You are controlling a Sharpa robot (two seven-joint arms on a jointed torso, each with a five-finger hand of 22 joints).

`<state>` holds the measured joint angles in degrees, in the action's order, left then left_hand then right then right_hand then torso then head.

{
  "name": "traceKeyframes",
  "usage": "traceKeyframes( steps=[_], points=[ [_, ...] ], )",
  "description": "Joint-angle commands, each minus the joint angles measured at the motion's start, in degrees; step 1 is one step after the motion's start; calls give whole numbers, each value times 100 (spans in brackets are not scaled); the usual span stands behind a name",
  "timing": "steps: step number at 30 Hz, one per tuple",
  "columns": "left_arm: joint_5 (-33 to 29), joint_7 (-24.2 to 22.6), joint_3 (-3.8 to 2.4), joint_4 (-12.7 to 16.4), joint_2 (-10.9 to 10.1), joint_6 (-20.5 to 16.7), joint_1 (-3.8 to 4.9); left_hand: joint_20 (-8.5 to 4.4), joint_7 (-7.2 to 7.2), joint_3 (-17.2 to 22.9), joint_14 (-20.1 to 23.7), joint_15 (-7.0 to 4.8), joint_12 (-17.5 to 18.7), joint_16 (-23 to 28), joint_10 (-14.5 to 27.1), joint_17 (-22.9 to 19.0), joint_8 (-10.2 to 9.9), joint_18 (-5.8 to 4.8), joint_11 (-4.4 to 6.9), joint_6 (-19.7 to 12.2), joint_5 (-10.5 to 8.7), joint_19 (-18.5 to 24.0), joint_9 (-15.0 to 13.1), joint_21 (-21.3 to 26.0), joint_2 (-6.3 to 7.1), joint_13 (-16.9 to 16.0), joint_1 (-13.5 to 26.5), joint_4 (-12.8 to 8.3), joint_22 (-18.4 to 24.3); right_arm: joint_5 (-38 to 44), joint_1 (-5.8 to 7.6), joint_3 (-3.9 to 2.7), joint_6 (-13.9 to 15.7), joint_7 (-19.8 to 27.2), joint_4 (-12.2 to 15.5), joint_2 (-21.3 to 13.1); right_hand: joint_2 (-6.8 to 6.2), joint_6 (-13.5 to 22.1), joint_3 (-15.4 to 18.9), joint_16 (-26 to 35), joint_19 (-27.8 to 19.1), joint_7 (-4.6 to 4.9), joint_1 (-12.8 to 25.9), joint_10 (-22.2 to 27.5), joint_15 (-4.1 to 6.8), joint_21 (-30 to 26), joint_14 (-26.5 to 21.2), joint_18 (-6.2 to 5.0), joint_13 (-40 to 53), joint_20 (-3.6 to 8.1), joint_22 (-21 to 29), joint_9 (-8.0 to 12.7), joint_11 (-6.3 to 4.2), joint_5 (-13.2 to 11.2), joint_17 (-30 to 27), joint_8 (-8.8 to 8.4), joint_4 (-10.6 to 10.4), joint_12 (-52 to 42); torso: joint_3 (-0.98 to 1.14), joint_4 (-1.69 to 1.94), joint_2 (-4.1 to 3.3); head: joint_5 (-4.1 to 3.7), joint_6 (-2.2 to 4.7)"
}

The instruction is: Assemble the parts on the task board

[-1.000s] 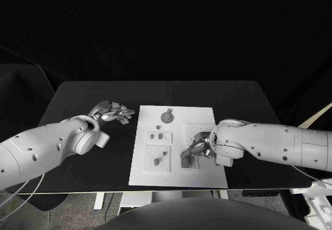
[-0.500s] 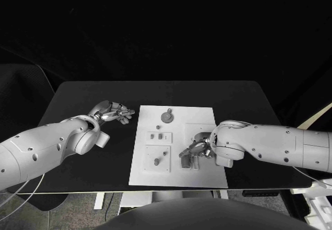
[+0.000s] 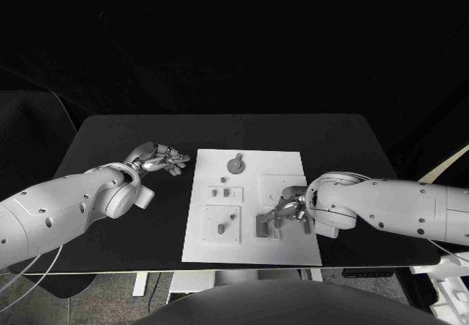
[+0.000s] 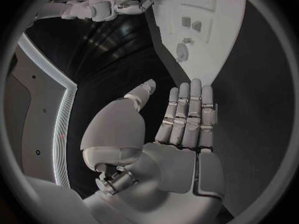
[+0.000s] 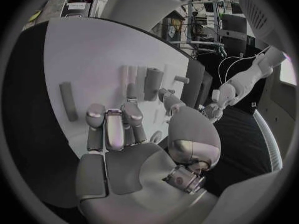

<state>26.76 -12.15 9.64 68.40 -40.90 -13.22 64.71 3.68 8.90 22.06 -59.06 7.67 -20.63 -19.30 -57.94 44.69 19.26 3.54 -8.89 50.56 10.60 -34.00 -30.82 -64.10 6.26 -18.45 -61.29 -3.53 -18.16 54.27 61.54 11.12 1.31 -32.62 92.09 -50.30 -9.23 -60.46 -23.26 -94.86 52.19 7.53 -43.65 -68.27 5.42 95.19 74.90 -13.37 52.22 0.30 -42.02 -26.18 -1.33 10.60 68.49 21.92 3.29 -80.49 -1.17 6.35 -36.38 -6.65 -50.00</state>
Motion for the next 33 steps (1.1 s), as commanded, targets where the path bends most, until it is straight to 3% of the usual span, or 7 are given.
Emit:
traceKeyframes(
  steps=[1,9,15,21,33],
  points=[
    [-29,-28,-4,9,9,-7,8,-2,9,-41,30,-3,26,19,10,-9,-10,53,19,7,12,29,-1,30,2,-7,68,-7,-5,274,9,-2,-151,222,63,-30,20,-65,-5,-152,-21,24,-96,23,24,677,58,-163,10,32,-9,-25,-43,-14,27,49,91,-30,1,-1,0,-13,0],
    [-29,-26,-3,10,3,-4,8,-2,9,-41,30,-3,26,19,10,-9,-10,53,19,7,12,29,-1,30,2,-7,68,-7,-5,524,13,-3,-516,399,188,-129,36,-274,-83,-155,33,-26,-510,-75,47,705,86,-163,20,68,-36,-132,-72,-13,2,192,394,-68,1,4,-3,-18,0],
    [-29,-27,-3,9,13,12,8,-2,9,-41,30,-3,26,19,10,-9,-10,53,19,7,12,29,-1,30,2,-7,68,-7,-5,645,12,-3,-722,445,240,-107,24,-308,-97,-158,44,-35,-750,-101,53,712,104,-163,21,77,-49,-165,-80,-15,10,223,453,-74,1,2,-4,-19,0],
    [-29,-28,-3,6,12,14,7,-2,9,-41,30,-3,26,19,10,-9,-10,53,19,7,12,29,-1,30,2,-7,68,-7,-5,697,12,-1,-771,460,235,-19,26,-388,-92,-176,58,-55,-941,-136,58,722,151,-163,25,82,-63,-209,-87,-16,50,280,465,-86,-2,6,-4,-26,0],
    [-28,-25,-4,8,5,18,7,-2,9,-41,30,-3,26,19,10,-9,-10,53,19,7,12,29,-1,30,2,-7,68,-7,-5,772,11,-1,-731,425,212,38,25,-397,-89,-176,59,-57,-965,-140,59,723,150,-163,25,82,-65,-215,-88,-17,46,287,465,-87,-8,5,-1,-19,0]
  ],
)
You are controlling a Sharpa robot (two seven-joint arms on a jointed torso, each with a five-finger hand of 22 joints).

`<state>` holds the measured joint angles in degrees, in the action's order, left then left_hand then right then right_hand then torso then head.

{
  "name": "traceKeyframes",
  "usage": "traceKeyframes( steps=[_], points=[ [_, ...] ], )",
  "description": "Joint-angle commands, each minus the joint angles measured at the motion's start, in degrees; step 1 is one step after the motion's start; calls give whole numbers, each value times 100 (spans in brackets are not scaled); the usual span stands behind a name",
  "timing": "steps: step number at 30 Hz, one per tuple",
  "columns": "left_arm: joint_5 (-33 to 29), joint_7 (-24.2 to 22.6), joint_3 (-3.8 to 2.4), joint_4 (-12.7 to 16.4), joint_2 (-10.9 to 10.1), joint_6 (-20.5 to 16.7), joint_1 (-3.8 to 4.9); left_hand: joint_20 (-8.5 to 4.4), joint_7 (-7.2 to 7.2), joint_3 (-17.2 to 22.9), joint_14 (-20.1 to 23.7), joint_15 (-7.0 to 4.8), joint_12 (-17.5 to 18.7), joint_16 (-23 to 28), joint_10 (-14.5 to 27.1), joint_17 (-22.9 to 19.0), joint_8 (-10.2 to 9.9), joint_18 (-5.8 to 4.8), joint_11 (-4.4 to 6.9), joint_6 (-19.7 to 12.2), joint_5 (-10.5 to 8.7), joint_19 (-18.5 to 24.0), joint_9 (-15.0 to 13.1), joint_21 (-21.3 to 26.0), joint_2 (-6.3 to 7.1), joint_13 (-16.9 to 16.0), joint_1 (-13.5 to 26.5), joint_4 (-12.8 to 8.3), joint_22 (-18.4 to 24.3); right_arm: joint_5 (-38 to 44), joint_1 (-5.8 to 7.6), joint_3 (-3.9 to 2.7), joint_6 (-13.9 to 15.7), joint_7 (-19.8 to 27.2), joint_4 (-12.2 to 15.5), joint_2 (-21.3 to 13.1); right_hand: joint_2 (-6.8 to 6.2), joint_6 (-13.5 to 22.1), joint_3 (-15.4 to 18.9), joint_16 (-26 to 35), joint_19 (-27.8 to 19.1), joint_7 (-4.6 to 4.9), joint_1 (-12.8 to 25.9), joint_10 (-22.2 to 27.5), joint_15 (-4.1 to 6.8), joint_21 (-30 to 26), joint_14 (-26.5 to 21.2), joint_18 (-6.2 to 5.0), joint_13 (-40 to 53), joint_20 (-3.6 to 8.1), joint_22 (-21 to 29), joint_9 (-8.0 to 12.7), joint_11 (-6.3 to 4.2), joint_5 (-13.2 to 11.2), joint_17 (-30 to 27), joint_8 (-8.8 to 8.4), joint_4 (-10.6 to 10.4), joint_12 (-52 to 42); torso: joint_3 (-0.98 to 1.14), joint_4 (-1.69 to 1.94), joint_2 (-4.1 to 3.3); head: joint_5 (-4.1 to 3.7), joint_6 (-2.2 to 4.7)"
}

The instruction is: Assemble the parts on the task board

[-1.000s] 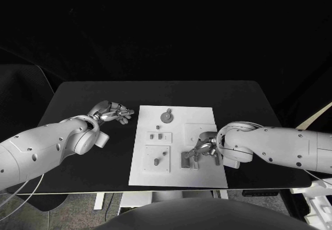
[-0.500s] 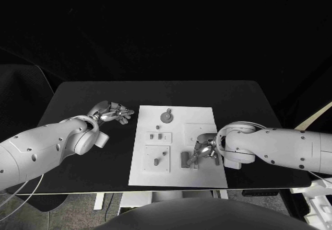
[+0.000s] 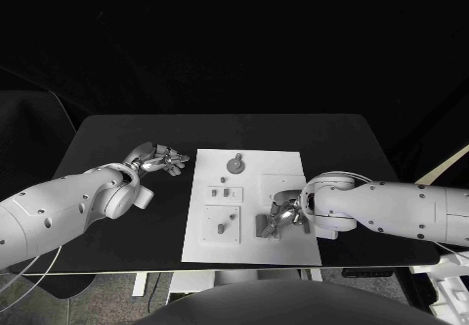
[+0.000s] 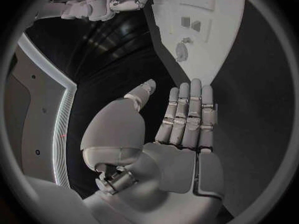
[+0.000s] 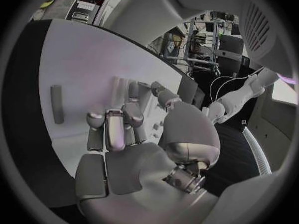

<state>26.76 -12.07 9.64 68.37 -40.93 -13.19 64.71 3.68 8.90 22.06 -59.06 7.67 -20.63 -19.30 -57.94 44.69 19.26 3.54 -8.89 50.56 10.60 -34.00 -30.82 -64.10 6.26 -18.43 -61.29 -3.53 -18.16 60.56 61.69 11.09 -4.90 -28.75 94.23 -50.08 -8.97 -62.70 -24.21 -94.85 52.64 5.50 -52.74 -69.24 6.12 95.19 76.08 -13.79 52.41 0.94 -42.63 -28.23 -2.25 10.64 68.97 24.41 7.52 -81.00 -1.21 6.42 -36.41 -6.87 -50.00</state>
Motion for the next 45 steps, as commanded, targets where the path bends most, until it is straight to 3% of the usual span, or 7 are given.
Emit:
traceKeyframes(
  steps=[1,27,34,41,45],
  points=[
    [-28,-33,-4,12,8,14,7,-2,9,-41,30,-3,26,19,10,-9,-10,53,19,7,12,29,-2,30,2,-8,68,-7,-5,205,-3,2,-86,15,-17,31,0,-175,7,-177,15,146,-58,-44,-11,723,33,-121,6,18,-5,-10,3,-21,-1,39,41,-36,-2,0,4,6,0],
    [-27,-33,-4,10,3,18,7,-2,9,-41,30,-3,26,19,10,-9,-10,53,19,7,12,29,-2,30,2,-8,68,-7,-5,677,-4,2,248,-61,-58,59,74,-250,15,-169,43,133,-98,-88,-9,733,20,-121,5,15,-16,-49,-3,-22,-51,91,-31,-44,4,-2,1,-6,0],
    [-27,-31,-4,11,0,17,7,-2,9,-41,30,-3,26,19,10,-9,-10,53,19,7,12,29,-2,30,2,-8,68,-7,-5,569,-4,2,208,-20,-42,23,62,-265,46,-165,57,132,-47,-107,-10,735,21,-120,2,10,-19,-61,-3,-25,-67,102,-76,-44,2,0,2,-6,0],
    [-27,-30,-4,5,2,11,7,-2,9,-41,30,-3,26,19,10,-9,-10,53,19,7,12,29,-2,30,2,-8,68,-7,-5,555,-3,-3,478,-1,47,-185,38,-265,76,-163,64,132,0,-117,-10,733,28,-120,-1,7,-22,-69,-4,-26,-69,105,-103,-40,4,-3,5,-5,0],
    [-27,-27,-4,5,1,8,7,-2,9,-41,30,-3,26,19,10,-9,-10,53,19,7,12,29,-2,30,2,-8,68,-7,-5,546,40,-52,559,-27,65,-380,22,-250,96,-210,71,136,30,-128,-10,735,158,-121,-1,5,-24,-70,-5,-26,84,98,-119,-43,4,-5,6,-4,0]
  ],
)
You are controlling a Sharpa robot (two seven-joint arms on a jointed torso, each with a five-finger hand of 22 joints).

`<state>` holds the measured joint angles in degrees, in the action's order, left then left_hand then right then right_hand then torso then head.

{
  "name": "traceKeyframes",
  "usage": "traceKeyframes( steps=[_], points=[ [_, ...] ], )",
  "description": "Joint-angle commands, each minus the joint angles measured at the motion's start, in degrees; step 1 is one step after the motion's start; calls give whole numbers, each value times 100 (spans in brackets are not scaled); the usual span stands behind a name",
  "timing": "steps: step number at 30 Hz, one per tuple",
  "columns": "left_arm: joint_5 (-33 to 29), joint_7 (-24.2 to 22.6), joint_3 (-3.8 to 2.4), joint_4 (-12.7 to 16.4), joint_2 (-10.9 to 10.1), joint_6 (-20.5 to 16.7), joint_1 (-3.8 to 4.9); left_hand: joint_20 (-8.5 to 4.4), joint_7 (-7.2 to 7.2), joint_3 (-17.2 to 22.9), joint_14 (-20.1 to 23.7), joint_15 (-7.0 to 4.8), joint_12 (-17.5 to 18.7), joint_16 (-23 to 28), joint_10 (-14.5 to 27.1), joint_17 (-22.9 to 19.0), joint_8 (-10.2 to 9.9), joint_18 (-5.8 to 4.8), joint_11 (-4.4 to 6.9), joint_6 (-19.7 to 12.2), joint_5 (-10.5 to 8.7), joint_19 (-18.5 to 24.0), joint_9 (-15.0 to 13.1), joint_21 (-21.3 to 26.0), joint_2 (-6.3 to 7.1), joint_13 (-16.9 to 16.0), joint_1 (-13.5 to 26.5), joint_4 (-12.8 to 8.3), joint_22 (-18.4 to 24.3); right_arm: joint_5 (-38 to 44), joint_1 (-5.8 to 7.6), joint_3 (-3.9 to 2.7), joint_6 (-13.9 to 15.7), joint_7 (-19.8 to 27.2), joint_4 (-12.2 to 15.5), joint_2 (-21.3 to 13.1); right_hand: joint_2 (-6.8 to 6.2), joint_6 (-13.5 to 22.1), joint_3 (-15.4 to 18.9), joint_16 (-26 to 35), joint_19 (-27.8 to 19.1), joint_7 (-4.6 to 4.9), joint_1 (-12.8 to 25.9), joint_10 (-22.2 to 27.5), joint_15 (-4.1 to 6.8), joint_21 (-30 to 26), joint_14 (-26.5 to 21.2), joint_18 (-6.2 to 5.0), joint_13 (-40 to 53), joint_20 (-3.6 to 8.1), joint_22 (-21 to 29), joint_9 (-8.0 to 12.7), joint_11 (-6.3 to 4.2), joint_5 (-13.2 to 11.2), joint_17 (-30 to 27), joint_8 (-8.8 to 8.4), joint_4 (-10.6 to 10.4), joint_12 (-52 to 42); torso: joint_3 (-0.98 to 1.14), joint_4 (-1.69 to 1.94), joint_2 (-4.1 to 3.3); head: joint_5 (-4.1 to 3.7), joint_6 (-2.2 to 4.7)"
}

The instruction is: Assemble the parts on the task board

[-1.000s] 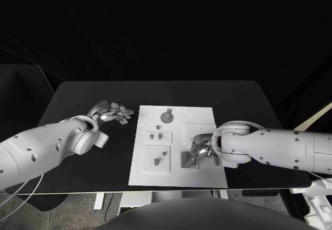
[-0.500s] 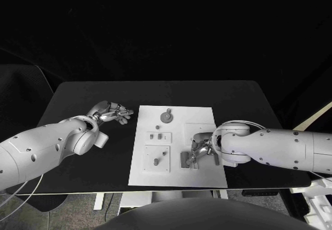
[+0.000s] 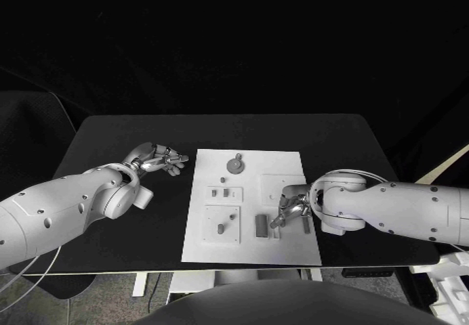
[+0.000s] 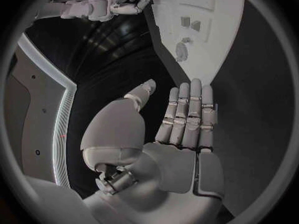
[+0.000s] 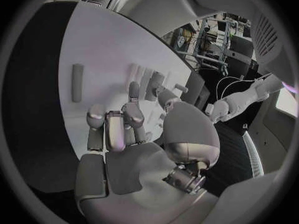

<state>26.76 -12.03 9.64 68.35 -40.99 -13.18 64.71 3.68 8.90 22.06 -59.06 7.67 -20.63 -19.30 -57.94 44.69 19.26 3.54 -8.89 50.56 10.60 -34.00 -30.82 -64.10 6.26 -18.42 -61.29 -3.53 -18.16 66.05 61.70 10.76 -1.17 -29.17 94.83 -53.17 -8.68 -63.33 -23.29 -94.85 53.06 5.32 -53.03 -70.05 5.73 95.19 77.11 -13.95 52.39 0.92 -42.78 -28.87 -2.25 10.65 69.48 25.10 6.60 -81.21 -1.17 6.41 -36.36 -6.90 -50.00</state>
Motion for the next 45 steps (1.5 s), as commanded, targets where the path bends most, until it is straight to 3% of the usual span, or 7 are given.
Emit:
traceKeyframes(
  steps=[1,7,16,20,29,41,45],
  points=[
    [-27,-32,-3,7,9,7,7,-2,9,-41,30,-3,26,19,10,-10,-10,53,19,7,12,29,-1,30,2,-9,68,-7,-5,-29,94,-21,202,1,-24,-122,-11,-184,9,-212,31,154,66,-50,29,736,59,-105,2,6,-9,-7,-5,-26,36,28,-31,-23,1,-4,1,-9,0],
    [-27,-37,-3,0,24,14,7,-2,9,-41,30,-3,26,19,10,-10,-10,53,19,7,12,29,-1,30,2,-9,68,-7,-5,-546,304,-20,42,-181,-154,-471,-30,-32,94,-172,-8,187,309,-17,23,686,5,-100,-16,-16,-1,2,10,-21,-1,-54,-164,21,0,-5,1,-44,0],
    [-23,-34,-3,-6,34,3,7,-2,9,-41,30,-3,26,19,10,-10,-10,53,19,7,12,29,-1,30,2,-9,68,-7,-5,-166,317,-15,-715,-509,-186,-745,22,45,87,-57,-68,201,352,43,17,642,-254,-96,-32,-27,13,8,25,-18,-266,-97,-178,65,9,-14,-3,-46,0],
    [-20,-34,-3,-2,39,11,7,-2,9,-41,30,-3,26,19,10,-10,-10,53,19,7,12,29,-1,30,2,-9,68,-7,-5,53,317,-9,-818,-531,-228,-776,37,57,93,-58,-89,205,400,63,13,629,-240,-91,-36,-33,18,6,33,-21,-226,-104,-205,80,8,-8,-1,-60,0],
    [-20,-25,-3,9,30,22,7,-2,9,-41,30,-3,26,19,10,-10,-10,53,19,7,12,29,-1,30,2,-9,68,-7,-5,289,309,39,-828,-538,-351,-705,44,57,94,-69,-96,205,418,68,12,626,-209,-90,-37,-35,19,3,35,-21,-181,-104,-216,82,0,3,-6,-107,0],
    [-16,-14,-3,19,19,28,7,-2,9,-41,30,-3,26,19,10,-10,-10,53,19,7,12,29,-1,30,2,-9,68,-7,-5,227,67,49,-667,-524,-398,-473,35,47,102,-87,-105,203,461,72,10,623,-163,-87,-36,-39,20,-4,39,-22,-113,-98,-237,83,1,3,-5,-91,0],
    [-16,-4,-3,14,13,34,7,-2,9,-41,30,-3,26,19,10,-10,-10,53,19,7,12,29,-1,30,2,-9,68,-7,-5,179,42,49,-681,-518,-422,-412,34,45,103,-90,-106,202,464,72,9,623,-157,-87,-36,-40,20,-5,39,-22,-105,-97,-239,83,1,2,-7,-77,0]
  ],
)
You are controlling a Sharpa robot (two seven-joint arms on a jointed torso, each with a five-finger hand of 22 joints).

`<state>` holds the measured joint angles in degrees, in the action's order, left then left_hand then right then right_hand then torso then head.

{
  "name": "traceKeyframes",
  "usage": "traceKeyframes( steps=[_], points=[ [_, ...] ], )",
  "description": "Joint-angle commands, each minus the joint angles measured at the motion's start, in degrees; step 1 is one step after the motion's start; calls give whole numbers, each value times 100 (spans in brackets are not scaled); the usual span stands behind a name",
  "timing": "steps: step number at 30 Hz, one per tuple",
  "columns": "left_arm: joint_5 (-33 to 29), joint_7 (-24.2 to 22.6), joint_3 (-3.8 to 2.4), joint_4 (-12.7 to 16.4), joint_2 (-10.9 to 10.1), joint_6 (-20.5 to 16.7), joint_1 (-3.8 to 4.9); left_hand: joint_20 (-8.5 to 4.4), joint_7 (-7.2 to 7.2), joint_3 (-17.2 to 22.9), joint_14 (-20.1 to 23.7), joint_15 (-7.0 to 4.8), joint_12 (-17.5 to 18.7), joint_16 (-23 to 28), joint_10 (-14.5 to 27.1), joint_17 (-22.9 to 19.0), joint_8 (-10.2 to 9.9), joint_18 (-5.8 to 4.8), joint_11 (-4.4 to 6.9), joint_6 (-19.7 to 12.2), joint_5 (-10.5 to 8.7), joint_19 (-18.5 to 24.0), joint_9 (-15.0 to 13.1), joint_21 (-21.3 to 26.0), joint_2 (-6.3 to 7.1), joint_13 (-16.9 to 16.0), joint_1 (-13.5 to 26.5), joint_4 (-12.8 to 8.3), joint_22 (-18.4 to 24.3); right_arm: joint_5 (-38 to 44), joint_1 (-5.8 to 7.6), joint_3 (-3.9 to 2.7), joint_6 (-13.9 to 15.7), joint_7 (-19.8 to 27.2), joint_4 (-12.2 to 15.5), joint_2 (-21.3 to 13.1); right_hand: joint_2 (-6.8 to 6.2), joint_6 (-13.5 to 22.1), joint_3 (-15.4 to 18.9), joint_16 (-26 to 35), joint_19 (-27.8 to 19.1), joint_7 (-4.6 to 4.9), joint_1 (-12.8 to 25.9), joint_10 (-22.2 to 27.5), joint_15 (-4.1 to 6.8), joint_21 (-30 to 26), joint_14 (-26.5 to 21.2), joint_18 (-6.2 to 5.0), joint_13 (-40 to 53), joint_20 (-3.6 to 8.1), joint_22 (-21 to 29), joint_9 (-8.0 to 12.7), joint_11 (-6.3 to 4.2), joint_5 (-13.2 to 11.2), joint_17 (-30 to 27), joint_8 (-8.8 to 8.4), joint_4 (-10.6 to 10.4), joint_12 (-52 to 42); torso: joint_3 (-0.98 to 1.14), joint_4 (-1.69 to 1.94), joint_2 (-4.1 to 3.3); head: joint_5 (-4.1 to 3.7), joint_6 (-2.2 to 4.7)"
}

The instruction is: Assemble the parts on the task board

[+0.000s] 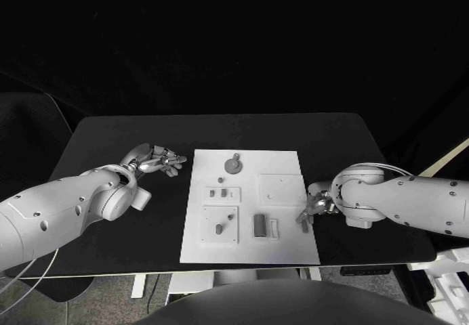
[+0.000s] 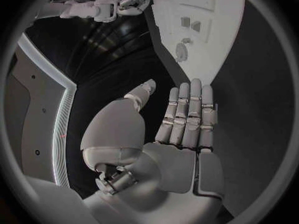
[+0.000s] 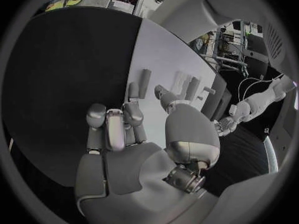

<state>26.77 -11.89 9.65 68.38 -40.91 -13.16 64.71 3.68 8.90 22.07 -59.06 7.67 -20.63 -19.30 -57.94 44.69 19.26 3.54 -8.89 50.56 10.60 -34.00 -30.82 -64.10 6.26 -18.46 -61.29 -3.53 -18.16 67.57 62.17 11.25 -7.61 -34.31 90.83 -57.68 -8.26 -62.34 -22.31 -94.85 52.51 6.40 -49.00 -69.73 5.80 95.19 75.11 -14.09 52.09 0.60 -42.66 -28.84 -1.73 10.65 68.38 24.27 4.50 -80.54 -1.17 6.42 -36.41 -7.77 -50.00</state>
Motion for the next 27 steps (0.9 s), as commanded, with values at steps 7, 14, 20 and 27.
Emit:
traceKeyframes(
  steps=[7,14,20,27],
  points=[
    [-11,-20,-4,13,17,40,7,-2,9,-41,30,-4,26,19,10,-10,-10,53,19,7,12,29,-1,30,2,-6,68,-7,-5,27,-23,3,-141,-11,-81,112,-7,-57,4,-92,-52,93,65,39,2,623,48,-73,-5,-8,8,-9,-12,-22,11,-13,-31,16,-3,0,3,6,0],
    [-10,-16,-4,10,6,37,7,-2,9,-41,30,-4,26,19,10,-10,-10,53,19,7,12,29,-1,30,2,-6,68,-7,-5,101,-116,8,-171,-14,-108,146,-4,-59,3,-87,-52,93,67,38,2,623,33,-73,-5,-8,8,-10,-12,-21,-6,-12,-33,15,1,-2,3,0,0],
    [-9,-15,-4,13,4,41,7,-2,9,-41,30,-4,26,19,10,-10,-10,53,19,7,12,29,-1,30,2,-6,68,-7,-5,184,-171,8,-159,-16,-146,207,8,-61,-4,-88,-54,91,65,38,2,623,35,-74,-4,-8,8,-12,-12,-19,-2,-10,-32,15,4,-3,0,2,0],
    [-9,-12,-4,17,3,39,7,-2,9,-41,30,-4,26,19,10,-10,-10,53,19,7,12,29,-1,30,2,-6,68,-7,-5,304,-231,8,-28,-20,-156,287,128,-63,-135,-112,-71,82,-144,36,6,640,54,-91,11,-6,-2,-42,-18,-12,49,-2,114,-3,2,0,0,1,0]
  ],
)
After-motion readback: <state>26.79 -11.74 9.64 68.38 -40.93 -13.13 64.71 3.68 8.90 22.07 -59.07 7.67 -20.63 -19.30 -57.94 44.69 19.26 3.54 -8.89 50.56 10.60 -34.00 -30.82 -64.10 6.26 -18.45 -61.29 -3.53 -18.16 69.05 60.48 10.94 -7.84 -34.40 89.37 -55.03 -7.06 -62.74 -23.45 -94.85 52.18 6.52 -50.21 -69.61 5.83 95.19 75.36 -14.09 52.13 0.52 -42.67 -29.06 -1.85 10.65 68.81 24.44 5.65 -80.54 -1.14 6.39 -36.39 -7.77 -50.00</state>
